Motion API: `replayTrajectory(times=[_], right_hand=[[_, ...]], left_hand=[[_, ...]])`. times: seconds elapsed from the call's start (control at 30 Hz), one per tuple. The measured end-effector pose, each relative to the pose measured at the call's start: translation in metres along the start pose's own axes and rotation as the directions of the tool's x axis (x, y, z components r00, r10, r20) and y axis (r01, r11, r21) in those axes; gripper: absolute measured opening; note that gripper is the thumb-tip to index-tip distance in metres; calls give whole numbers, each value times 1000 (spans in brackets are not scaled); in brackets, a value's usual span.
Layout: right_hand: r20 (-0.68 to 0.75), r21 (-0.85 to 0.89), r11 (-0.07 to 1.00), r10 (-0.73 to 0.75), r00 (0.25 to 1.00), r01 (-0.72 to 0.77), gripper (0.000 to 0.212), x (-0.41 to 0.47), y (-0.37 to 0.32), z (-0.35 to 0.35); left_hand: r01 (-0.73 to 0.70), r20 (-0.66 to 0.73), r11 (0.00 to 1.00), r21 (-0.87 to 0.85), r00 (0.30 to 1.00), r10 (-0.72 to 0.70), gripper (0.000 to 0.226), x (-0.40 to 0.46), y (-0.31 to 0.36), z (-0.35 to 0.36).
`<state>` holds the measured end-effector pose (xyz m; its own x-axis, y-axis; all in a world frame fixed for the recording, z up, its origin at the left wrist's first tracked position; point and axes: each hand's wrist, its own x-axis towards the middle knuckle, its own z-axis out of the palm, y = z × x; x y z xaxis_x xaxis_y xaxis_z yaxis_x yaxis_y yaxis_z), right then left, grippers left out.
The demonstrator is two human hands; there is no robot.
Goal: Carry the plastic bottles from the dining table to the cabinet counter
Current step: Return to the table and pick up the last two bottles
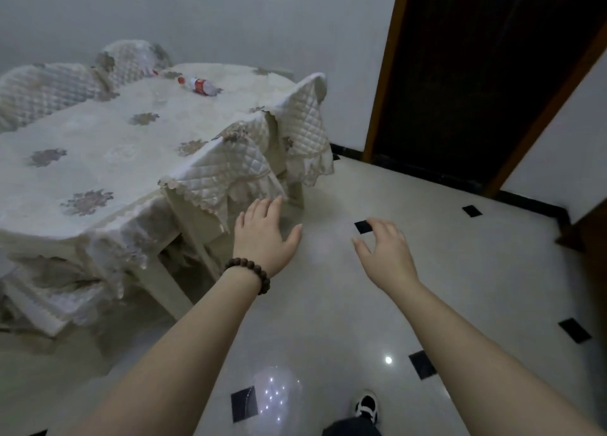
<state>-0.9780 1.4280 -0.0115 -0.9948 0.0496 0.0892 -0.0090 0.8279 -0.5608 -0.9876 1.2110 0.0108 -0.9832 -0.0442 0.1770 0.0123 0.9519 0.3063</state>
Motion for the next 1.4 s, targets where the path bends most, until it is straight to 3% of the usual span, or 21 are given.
replayTrajectory(times=[0.3, 0.67, 0.87, 1.1, 1.4], right_hand=[[23, -5, 1000, 22, 999, -22, 52, 188, 94, -56], [134, 6, 996, -89, 987, 89, 53, 377, 100, -20], [190, -10, 973, -225, 956, 231, 54, 525, 60, 25], [272, -16, 909, -397, 877, 417, 54, 707, -40, 64], [369, 111, 835, -538, 758, 539, 52, 836, -134, 133]], left_hand=[[28, -8, 999, -20, 1000, -28, 68, 166, 109, 68], [183, -42, 982, -47, 982, -185, 66, 318, 104, 112], [323, -106, 936, -138, 935, -338, 66, 437, 58, 130], [455, -178, 877, -156, 860, -478, 65, 591, -13, 110], [640, -217, 756, -137, 726, -653, 66, 685, -94, 93]])
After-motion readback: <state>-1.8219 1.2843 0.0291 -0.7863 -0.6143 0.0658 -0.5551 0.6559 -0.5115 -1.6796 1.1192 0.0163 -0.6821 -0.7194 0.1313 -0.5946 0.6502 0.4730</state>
